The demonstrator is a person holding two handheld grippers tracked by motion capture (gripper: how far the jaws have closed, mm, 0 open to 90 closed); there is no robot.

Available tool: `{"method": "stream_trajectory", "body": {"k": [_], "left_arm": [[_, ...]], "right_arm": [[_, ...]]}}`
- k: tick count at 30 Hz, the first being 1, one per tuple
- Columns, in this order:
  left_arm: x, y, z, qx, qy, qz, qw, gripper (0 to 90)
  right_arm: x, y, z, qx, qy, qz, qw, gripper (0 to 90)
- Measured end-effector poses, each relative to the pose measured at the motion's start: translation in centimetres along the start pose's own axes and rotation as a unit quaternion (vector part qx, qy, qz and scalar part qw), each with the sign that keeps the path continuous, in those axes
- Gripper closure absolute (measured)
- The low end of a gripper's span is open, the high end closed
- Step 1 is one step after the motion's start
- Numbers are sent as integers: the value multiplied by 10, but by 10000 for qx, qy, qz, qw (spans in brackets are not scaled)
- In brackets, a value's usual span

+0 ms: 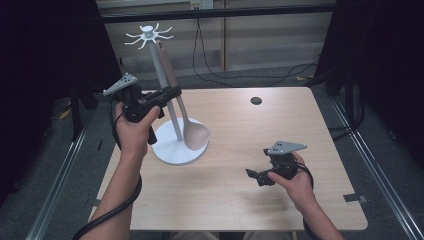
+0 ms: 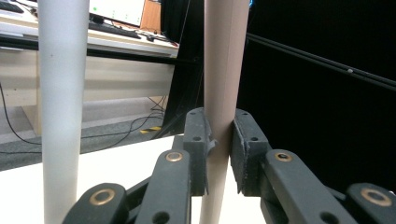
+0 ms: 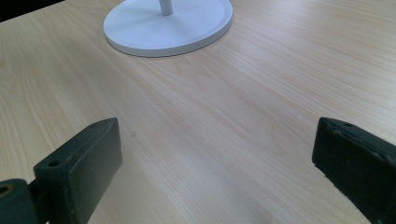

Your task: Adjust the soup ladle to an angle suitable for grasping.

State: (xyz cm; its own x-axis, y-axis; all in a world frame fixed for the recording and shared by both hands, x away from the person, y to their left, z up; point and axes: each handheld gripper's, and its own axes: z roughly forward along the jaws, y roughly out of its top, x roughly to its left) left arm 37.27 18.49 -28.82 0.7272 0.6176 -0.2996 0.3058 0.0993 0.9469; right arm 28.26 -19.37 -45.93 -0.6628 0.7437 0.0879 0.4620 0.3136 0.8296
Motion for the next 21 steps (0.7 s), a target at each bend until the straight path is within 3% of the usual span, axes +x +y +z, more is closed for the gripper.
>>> {"method": "stream_trajectory", "body": {"k": [21], "left_arm": [[11,-4,-7,-86,92,73,9999,775]], "right_arm": [[0,-1,1,36,-4,16,10000,13]]}}
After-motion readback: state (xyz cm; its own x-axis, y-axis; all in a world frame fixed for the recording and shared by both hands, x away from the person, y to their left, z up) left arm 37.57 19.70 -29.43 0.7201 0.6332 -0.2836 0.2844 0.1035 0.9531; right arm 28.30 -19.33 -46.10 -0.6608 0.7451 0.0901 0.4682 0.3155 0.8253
